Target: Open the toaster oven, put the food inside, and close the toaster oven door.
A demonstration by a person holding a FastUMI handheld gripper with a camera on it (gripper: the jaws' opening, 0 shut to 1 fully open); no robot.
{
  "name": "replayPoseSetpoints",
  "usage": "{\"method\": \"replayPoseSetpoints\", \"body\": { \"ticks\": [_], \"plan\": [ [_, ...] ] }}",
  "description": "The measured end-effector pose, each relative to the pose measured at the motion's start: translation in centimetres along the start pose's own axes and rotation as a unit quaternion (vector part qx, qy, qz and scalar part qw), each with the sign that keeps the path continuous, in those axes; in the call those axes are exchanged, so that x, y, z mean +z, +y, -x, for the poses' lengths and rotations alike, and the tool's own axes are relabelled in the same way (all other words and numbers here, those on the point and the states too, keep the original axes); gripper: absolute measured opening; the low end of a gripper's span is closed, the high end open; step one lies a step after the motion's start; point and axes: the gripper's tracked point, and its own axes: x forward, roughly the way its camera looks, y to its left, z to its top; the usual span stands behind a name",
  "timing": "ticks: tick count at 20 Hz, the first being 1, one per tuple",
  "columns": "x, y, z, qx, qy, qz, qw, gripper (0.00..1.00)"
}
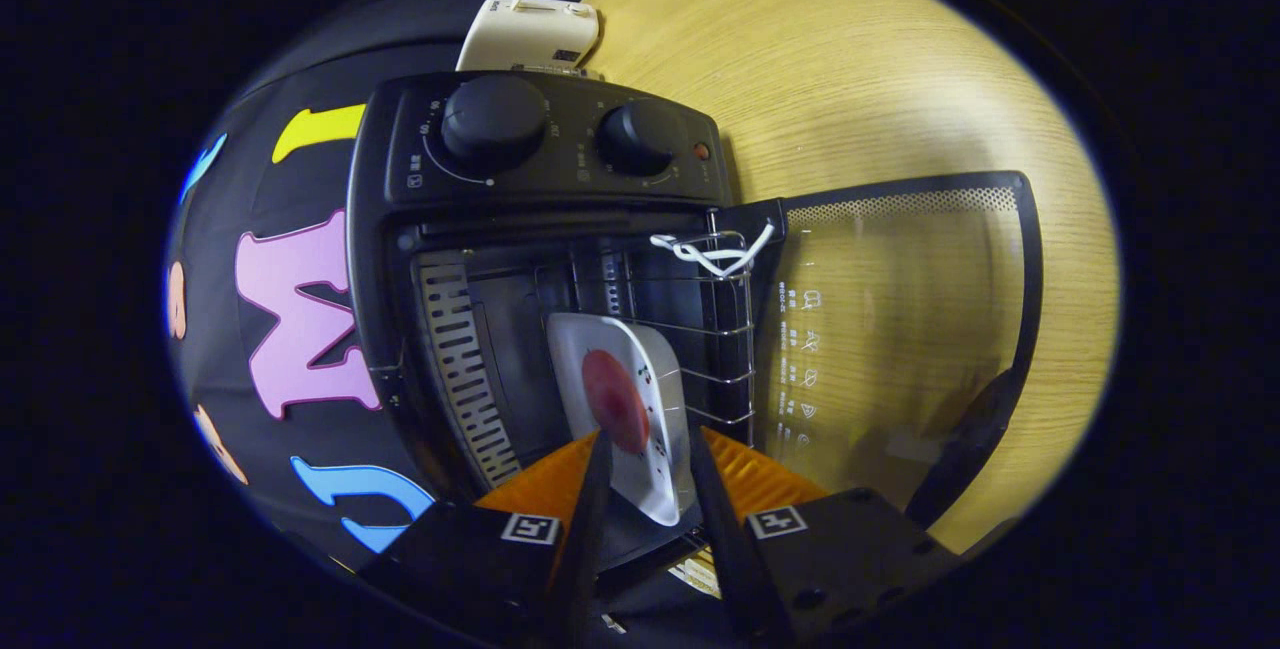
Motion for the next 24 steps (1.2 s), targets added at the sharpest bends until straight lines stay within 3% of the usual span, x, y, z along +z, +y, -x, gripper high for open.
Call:
{"method": "replayPoseSetpoints", "body": {
  "ticks": [1, 2, 4, 9, 13, 17, 20, 22, 24],
  "plan": [
    [-0.4, 0.0, 0.5, 0.000, 0.006, 0.000, 1.000, 0.65],
    [-0.6, 0.3, 0.8, 0.002, 0.012, 0.002, 1.000, 0.69],
    [-0.9, -0.7, 1.5, -0.018, 0.021, 0.023, 0.999, 0.94],
    [-2.7, -1.4, 4.2, -0.027, 0.065, 0.083, 0.994, 0.98],
    [-4.6, -2.6, 7.4, -0.039, 0.124, 0.184, 0.974, 0.98],
    [-5.0, -5.2, 10.7, -0.046, 0.162, 0.300, 0.939, 0.98],
    [-3.6, -9.0, 12.2, -0.078, 0.158, 0.393, 0.903, 0.98],
    [-2.1, -11.3, 12.6, -0.095, 0.148, 0.471, 0.865, 0.98],
    [-0.8, -13.0, 12.5, -0.103, 0.135, 0.568, 0.805, 0.99]
  ]
}}
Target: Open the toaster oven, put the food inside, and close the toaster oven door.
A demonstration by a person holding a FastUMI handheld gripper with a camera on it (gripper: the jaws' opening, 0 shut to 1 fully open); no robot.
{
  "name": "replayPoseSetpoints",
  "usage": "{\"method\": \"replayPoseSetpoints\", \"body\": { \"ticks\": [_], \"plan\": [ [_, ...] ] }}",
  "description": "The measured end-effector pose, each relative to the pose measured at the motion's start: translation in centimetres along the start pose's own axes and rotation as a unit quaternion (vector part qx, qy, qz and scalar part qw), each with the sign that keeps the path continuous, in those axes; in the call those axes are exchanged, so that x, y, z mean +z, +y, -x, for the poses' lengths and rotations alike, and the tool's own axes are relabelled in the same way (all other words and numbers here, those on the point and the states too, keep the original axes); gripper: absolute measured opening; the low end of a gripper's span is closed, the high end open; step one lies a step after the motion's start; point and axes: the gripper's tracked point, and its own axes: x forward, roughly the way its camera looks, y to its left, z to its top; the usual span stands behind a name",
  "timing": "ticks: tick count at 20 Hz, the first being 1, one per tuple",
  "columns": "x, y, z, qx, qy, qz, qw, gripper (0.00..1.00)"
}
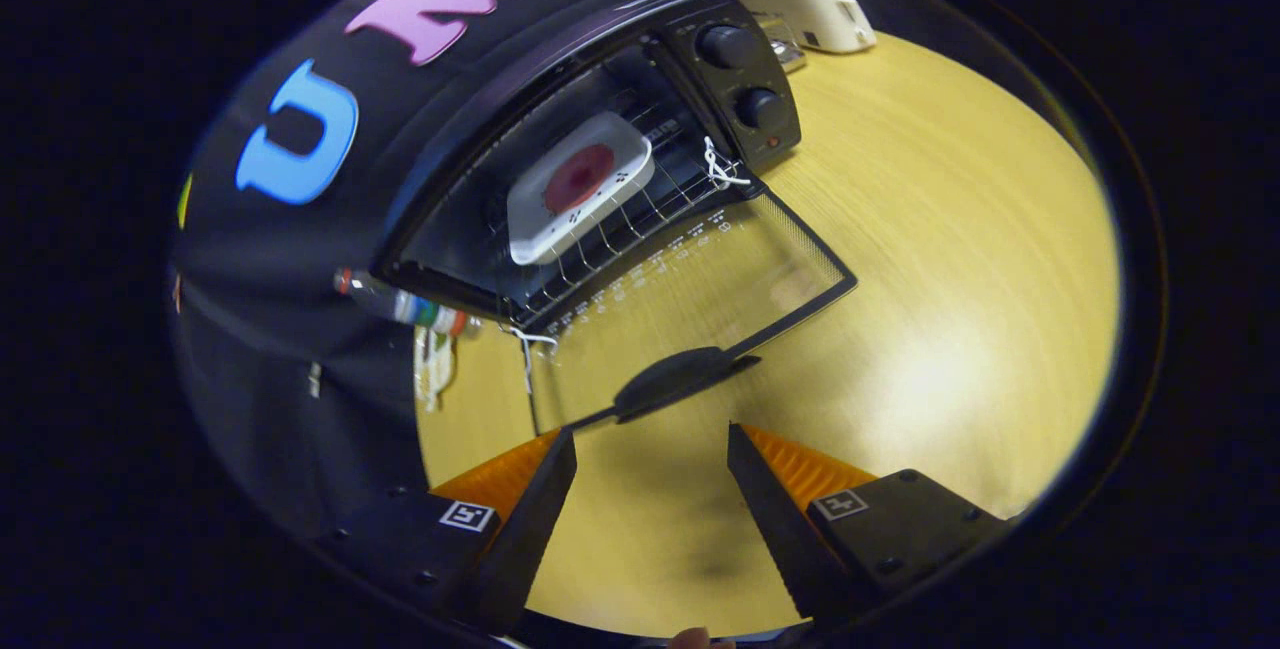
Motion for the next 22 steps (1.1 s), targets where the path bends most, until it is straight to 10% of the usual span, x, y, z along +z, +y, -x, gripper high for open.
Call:
{"method": "replayPoseSetpoints", "body": {
  "ticks": [4, 22],
  "plan": [
    [-2.3, -0.7, -1.6, -0.018, 0.009, 0.128, 0.992, 0.99],
    [-0.3, -1.2, -5.6, -0.081, -0.010, 0.171, 0.982, 0.99]
  ]
}}
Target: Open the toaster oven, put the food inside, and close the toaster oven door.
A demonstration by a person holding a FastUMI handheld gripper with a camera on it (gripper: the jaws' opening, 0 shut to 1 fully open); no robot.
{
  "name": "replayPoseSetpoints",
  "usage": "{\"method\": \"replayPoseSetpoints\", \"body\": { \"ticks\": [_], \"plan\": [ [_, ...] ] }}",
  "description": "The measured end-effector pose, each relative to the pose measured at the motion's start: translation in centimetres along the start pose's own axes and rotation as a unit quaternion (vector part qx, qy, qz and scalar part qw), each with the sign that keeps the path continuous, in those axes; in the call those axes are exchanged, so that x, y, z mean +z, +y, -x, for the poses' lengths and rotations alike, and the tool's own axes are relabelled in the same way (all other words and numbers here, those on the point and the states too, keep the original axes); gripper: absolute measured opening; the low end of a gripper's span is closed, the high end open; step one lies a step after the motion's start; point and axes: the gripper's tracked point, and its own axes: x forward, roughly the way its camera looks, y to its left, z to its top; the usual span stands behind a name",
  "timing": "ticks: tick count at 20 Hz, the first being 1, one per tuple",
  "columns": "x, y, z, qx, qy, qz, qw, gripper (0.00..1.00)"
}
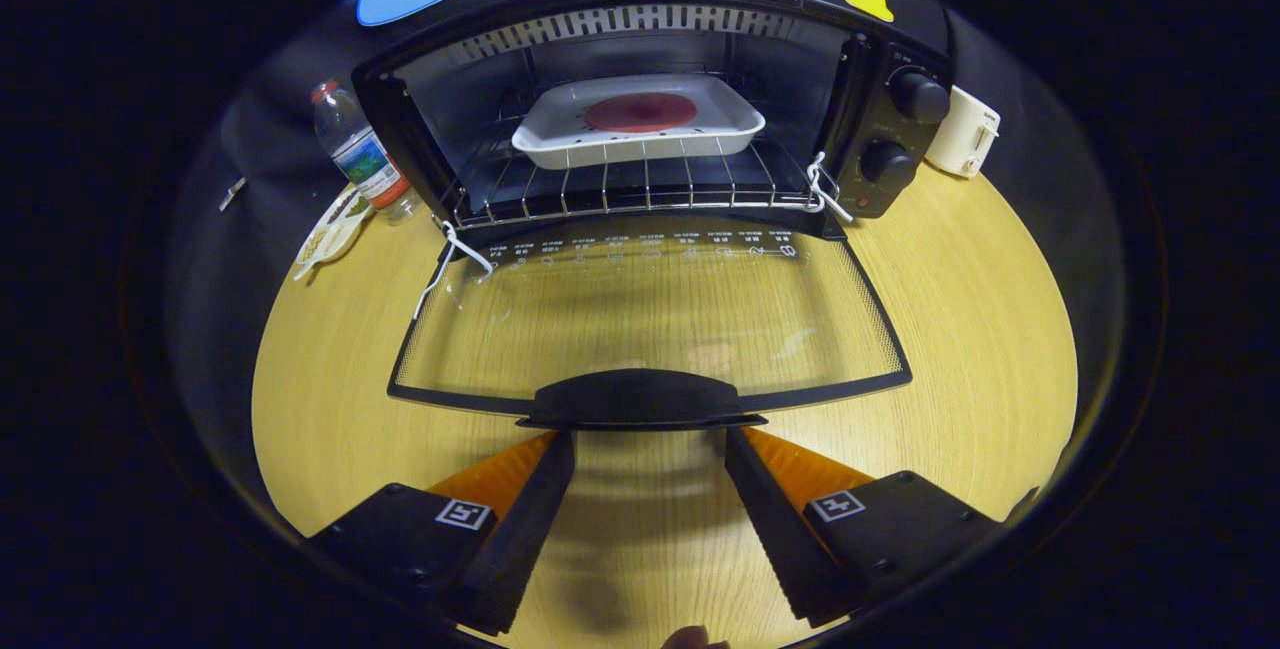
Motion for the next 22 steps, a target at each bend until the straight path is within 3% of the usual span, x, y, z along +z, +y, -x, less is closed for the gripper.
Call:
{"method": "replayPoseSetpoints", "body": {
  "ticks": [11, 22],
  "plan": [
    [3.7, 0.5, 5.6, 0.017, -0.057, -0.015, 0.998, 0.99],
    [11.7, 1.1, 12.4, 0.037, -0.176, -0.012, 0.984, 0.99]
  ]
}}
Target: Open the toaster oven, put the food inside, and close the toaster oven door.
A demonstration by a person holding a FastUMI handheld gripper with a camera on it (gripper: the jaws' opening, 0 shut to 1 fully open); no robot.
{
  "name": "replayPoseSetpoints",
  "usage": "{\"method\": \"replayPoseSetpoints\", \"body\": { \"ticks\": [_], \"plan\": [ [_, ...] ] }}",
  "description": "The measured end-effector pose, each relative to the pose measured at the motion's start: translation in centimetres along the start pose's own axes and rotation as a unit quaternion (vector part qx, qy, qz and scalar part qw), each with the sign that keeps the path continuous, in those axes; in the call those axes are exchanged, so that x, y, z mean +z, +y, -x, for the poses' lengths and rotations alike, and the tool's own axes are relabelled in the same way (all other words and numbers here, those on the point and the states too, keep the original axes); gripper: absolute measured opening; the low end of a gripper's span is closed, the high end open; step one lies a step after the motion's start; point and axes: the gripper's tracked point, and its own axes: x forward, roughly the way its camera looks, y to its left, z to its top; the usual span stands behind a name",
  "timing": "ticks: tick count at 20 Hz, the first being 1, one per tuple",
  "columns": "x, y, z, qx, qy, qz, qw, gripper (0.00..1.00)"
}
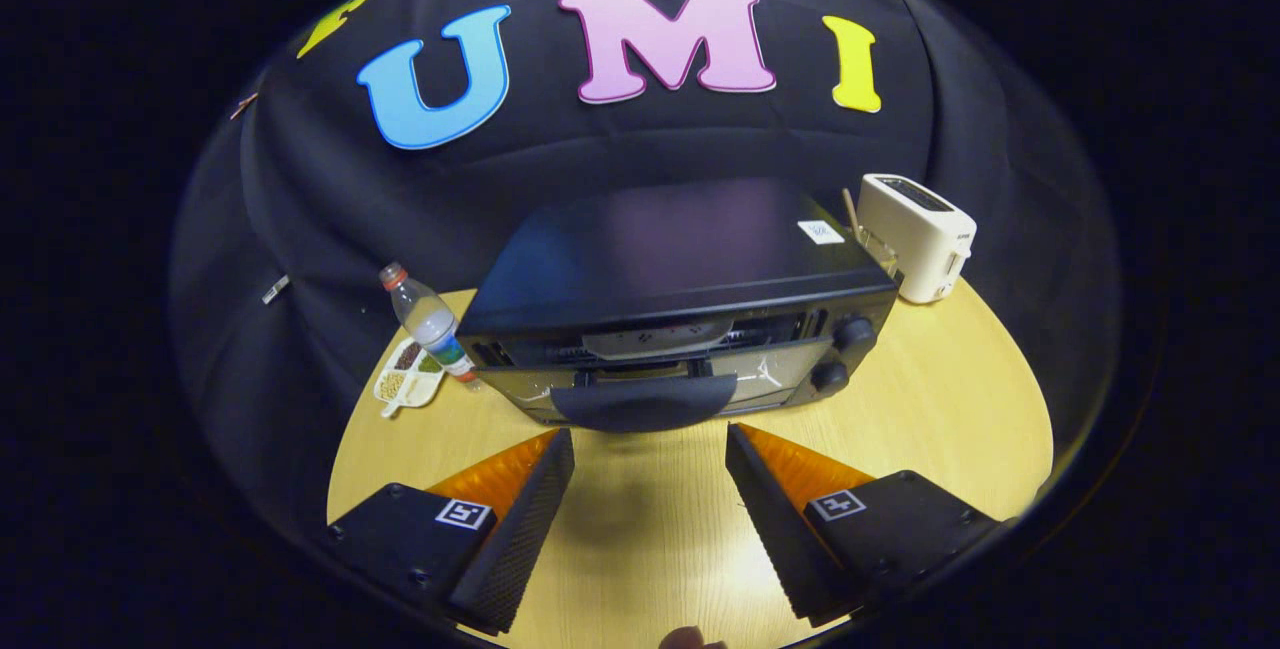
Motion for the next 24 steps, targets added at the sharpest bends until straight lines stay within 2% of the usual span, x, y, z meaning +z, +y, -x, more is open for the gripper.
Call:
{"method": "replayPoseSetpoints", "body": {
  "ticks": [8, 13, 16, 20, 24],
  "plan": [
    [9.1, -1.2, 7.8, 0.017, -0.136, 0.038, 0.990, 0.99],
    [13.7, -4.4, 14.4, 0.018, -0.201, 0.030, 0.979, 0.99],
    [16.4, -7.7, 18.2, 0.002, -0.251, 0.058, 0.966, 0.99],
    [18.6, -10.6, 23.1, -0.012, -0.299, 0.092, 0.950, 0.98],
    [19.1, -12.2, 27.2, -0.006, -0.316, 0.084, 0.945, 0.99]
  ]
}}
